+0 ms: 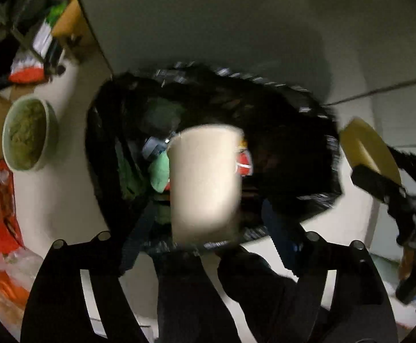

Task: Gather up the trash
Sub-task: 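Carry the sponge and paper cup over the black bag and open both tools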

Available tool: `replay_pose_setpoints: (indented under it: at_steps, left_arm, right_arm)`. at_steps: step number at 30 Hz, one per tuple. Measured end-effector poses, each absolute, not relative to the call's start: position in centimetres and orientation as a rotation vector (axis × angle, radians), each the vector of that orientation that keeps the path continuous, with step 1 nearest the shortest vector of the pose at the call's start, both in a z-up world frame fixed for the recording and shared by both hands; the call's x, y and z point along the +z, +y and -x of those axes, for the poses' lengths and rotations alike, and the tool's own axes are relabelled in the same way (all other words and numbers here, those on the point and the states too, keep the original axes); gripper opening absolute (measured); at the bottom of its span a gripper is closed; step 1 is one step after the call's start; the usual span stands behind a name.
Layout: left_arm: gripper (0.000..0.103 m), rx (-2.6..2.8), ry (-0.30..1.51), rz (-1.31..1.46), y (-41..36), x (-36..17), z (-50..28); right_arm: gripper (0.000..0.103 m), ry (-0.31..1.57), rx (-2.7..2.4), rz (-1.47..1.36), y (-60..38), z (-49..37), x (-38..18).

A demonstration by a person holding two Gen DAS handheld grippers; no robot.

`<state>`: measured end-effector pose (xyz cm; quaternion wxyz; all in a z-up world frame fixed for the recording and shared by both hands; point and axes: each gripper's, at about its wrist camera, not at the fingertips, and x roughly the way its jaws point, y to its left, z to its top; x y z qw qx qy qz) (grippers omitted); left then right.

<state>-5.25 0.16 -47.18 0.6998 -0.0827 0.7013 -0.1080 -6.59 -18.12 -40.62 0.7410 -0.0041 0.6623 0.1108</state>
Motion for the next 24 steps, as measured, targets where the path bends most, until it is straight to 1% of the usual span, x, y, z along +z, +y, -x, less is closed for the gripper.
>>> replay_pose_setpoints:
  at_steps: [2, 6, 10, 11, 13, 16, 18, 20, 22, 24]
  left_arm:
    - [0.076, -0.198, 1.600, 0.192, 0.9, -49.0, 4.7]
    - [0.076, -0.186, 1.597, 0.183, 1.5, -49.6, 4.4]
    - [0.076, -0.222, 1.600, 0.143, 1.3, -48.2, 5.0]
    - [0.076, -0.229, 1.600, 0.142, 1.1, -48.2, 5.0]
    - [0.076, -0.252, 1.585, 0.136, 1.4, -47.3, 5.3]
    - [0.076, -0.261, 1.573, 0.124, 1.4, -46.1, 5.7]
    - [0.076, -0.263, 1.559, 0.121, 1.6, -45.1, 5.9]
    - [0.076, -0.273, 1.539, 0.110, 1.8, -43.0, 6.4]
    - [0.076, -0.293, 1.506, 0.105, 2.1, -40.4, 7.0]
    - [0.076, -0.327, 1.449, 0.095, 2.2, -36.0, 7.8]
  right_arm:
    - [0.088, 1.483, 0.221, 0.004, -18.2, 6.2, -43.0]
    - [0.090, 1.508, 0.208, 0.010, -18.6, 6.2, -45.0]
    - [0.093, 1.486, 0.206, 0.025, -19.0, 6.4, -44.1]
    - [0.098, 1.477, 0.208, 0.018, -19.2, 6.4, -43.7]
    - [0.097, 1.457, 0.213, -0.015, -19.7, 6.0, -43.0]
    - [0.097, 1.478, 0.194, -0.052, -20.0, 5.3, -42.4]
    - [0.097, 1.455, 0.195, -0.071, -20.1, 5.2, -41.1]
    - [0.097, 1.413, 0.205, -0.086, -20.1, 5.5, -38.4]
    - [0.097, 1.379, 0.232, -0.095, -19.8, 6.0, -35.0]
    - [0.097, 1.326, 0.269, -0.101, -19.6, 6.5, -31.0]
